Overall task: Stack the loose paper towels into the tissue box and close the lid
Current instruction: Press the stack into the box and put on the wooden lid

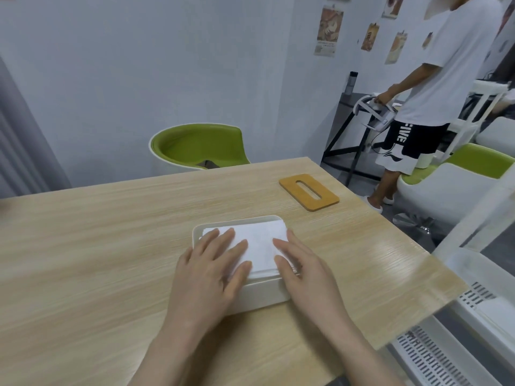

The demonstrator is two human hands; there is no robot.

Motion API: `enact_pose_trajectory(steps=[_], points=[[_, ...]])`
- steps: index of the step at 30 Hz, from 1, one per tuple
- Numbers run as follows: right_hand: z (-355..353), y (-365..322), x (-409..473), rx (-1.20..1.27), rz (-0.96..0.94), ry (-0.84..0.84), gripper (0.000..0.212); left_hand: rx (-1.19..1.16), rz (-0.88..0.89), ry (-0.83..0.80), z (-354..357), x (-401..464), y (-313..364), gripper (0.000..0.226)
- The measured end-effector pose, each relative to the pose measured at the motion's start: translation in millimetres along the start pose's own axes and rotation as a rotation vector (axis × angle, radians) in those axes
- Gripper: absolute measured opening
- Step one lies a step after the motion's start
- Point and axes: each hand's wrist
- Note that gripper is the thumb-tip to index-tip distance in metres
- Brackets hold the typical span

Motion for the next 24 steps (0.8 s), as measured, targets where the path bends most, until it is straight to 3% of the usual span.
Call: enact_pose_trajectory(steps=[7, 11, 15, 18, 24], points=[[28, -13, 17, 0.016, -0.066, -0.054, 0.037, 0.069, -0.049, 0.007, -18, -1, -26, 0.059], [23, -9, 21, 0.147, -0.047, -0.043, 0.034, 0.173, 0.079, 0.032, -26, 21, -11, 0.045], [-2, 14, 42, 0.168, -0.006, 0.055, 0.033, 0.114, 0.149, -0.207, -19, 80, 11, 0.055], [-24, 48, 76, -0.031, 0.025, 0.117, 0.038, 0.191, 0.236, -0.369, -5, 136, 28, 0.065], [-31, 110, 150, -0.449, 0.172, -0.05, 0.056, 0.417, 0.308, -0.602, 42, 225, 42, 0.073]])
Point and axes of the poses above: each hand's wrist, its own x-axis towards the middle knuckle, its own z-axis out of the palm, y = z × x, and after that the axes turned 4 degrees about x, right-handed
